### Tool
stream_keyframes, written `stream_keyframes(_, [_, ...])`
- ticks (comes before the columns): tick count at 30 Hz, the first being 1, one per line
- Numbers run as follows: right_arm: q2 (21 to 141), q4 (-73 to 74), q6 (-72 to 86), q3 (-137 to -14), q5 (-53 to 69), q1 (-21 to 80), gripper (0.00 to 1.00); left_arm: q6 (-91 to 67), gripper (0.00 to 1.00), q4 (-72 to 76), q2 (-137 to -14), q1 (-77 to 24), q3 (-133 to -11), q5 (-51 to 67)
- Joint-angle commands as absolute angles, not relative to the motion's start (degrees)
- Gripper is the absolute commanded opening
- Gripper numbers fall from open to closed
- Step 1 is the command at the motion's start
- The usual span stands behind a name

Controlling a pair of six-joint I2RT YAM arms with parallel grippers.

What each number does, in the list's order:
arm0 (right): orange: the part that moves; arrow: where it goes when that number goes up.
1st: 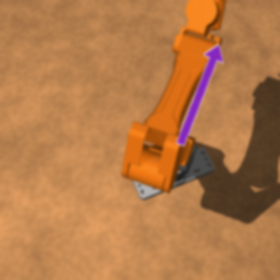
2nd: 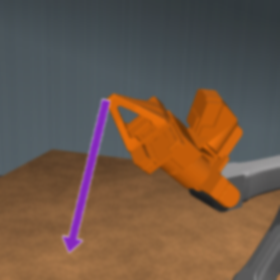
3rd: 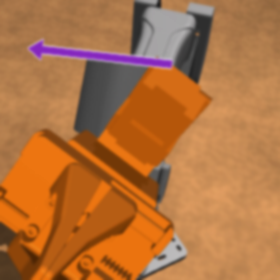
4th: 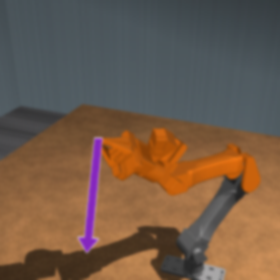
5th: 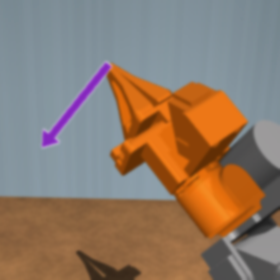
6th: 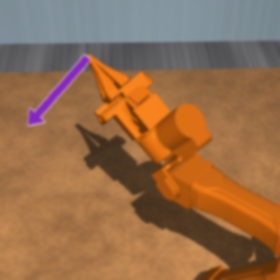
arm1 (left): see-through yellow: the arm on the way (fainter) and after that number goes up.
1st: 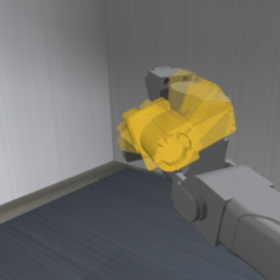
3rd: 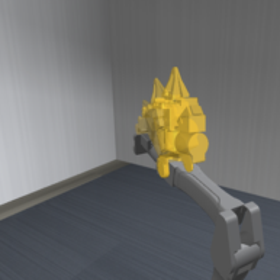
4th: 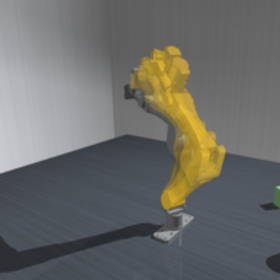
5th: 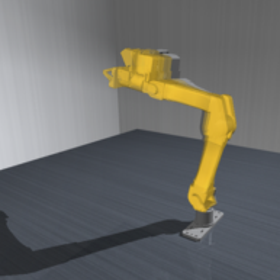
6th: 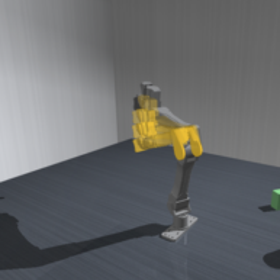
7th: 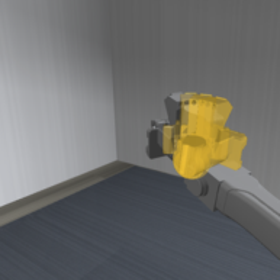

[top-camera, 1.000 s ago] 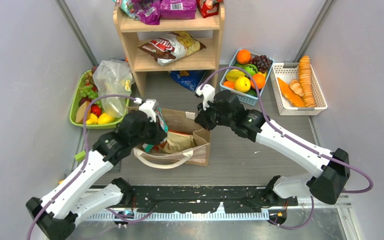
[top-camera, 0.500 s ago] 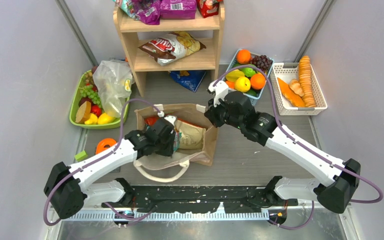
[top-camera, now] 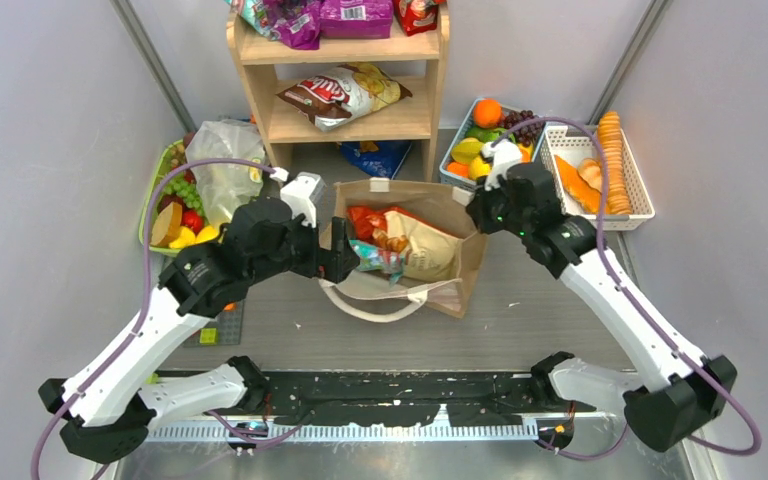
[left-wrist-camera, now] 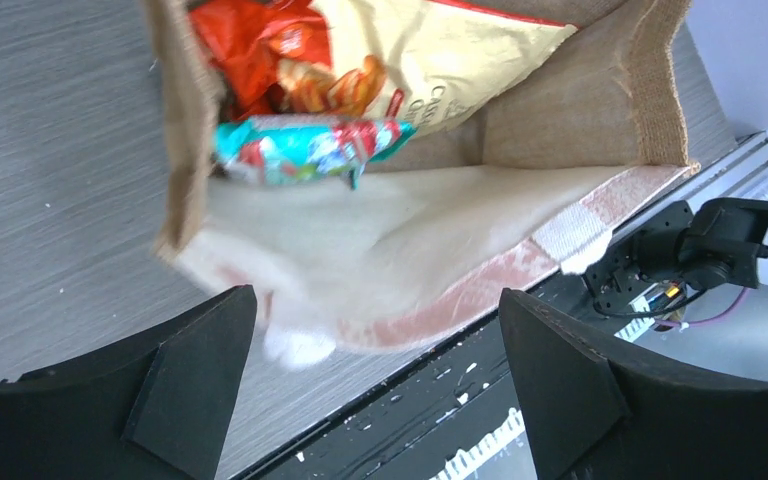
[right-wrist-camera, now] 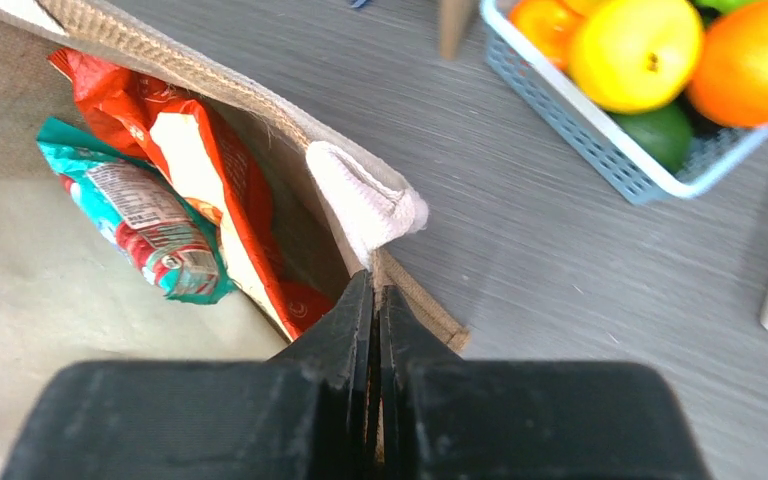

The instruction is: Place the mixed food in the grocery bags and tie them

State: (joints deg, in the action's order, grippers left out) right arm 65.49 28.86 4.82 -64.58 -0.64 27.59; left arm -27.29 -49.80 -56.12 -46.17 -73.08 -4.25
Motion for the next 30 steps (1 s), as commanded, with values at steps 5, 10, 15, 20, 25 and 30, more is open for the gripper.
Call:
stream_keyframes(5, [54.44, 40.78, 9.24, -64.74, -7.09, 14.72, 0.05, -26.15, 0.96, -53.84, -54.23, -43.67, -77.71, -2.91])
stream_keyframes(10, [49.8, 50.59, 13.67, -66.0, -11.76, 4.64, 0.05, -27.16, 0.96, -51.6, -54.46, -40.67, -75.18, -0.34])
stream_keyframes(15, [45.69, 54.2, 18.86, -66.69, -17.18, -4.07, 0.05, -28.56, 0.95, -48.57, -54.57, -40.43, -72.81, 3.31])
stream_keyframes(20, [44.18, 58.43, 24.26, -70.33, -31.1, -9.65, 0.05, -29.01, 0.95, -47.62, -53.62, -40.43, -70.49, 5.28])
stream_keyframes(25, [45.42, 55.23, 25.51, -69.76, -45.91, -14.89, 0.13, -28.67, 0.96, -48.64, -52.36, -40.06, -68.75, 2.27])
stream_keyframes(30, [48.65, 50.44, 17.22, -72.7, -35.3, -15.59, 0.97, -27.53, 0.98, -51.19, -51.12, -37.81, -68.8, 0.53])
